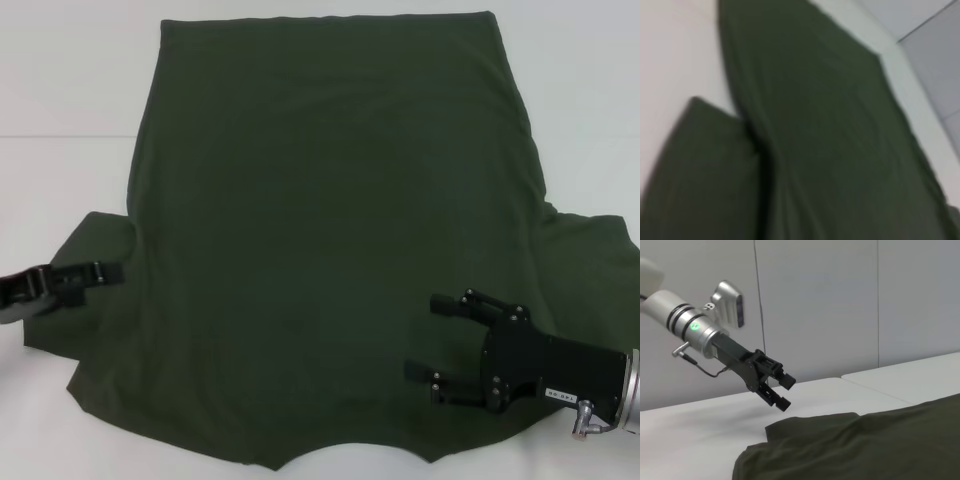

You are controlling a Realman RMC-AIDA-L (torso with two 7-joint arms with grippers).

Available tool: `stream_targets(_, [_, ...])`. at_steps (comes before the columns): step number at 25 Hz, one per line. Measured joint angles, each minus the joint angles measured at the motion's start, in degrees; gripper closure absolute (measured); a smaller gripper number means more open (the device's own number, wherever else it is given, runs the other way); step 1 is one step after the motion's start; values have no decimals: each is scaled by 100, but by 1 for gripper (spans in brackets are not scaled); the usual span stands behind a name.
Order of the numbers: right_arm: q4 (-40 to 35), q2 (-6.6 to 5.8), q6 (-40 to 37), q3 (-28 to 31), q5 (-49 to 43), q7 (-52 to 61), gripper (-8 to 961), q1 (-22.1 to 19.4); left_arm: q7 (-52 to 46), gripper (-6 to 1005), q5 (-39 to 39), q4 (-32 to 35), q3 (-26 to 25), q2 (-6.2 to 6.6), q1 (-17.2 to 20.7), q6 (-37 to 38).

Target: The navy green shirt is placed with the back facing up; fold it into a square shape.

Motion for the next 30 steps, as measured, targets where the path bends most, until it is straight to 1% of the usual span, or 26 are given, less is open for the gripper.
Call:
stream_targets(2, [1,1,-5,-2,-1,10,35,6,-342,88,281,22,4,90,-98,-93])
stream_targets(3, [3,2,-7,-5,-3,11,35,7,-342,89,281,22,4,90,-98,-93])
stream_targets(4, [8,4,-10,-7,-6,11,35,8,-599,89,535,33,32,163,-163,-316])
stream_targets(11, [18,8,-19,-9,-11,14,37,10,-957,90,862,-14,247,320,-194,-841])
stream_targets(16, [18,9,-19,-7,9,24,38,14,-1038,91,1070,-123,339,364,-192,-1124])
stream_targets(19, [18,9,-19,-3,18,16,38,15,-1027,92,1098,-343,352,422,-189,-1252])
stream_targets(30, [18,9,-10,-9,16,15,37,58,-890,95,1113,-437,394,409,-189,-1417])
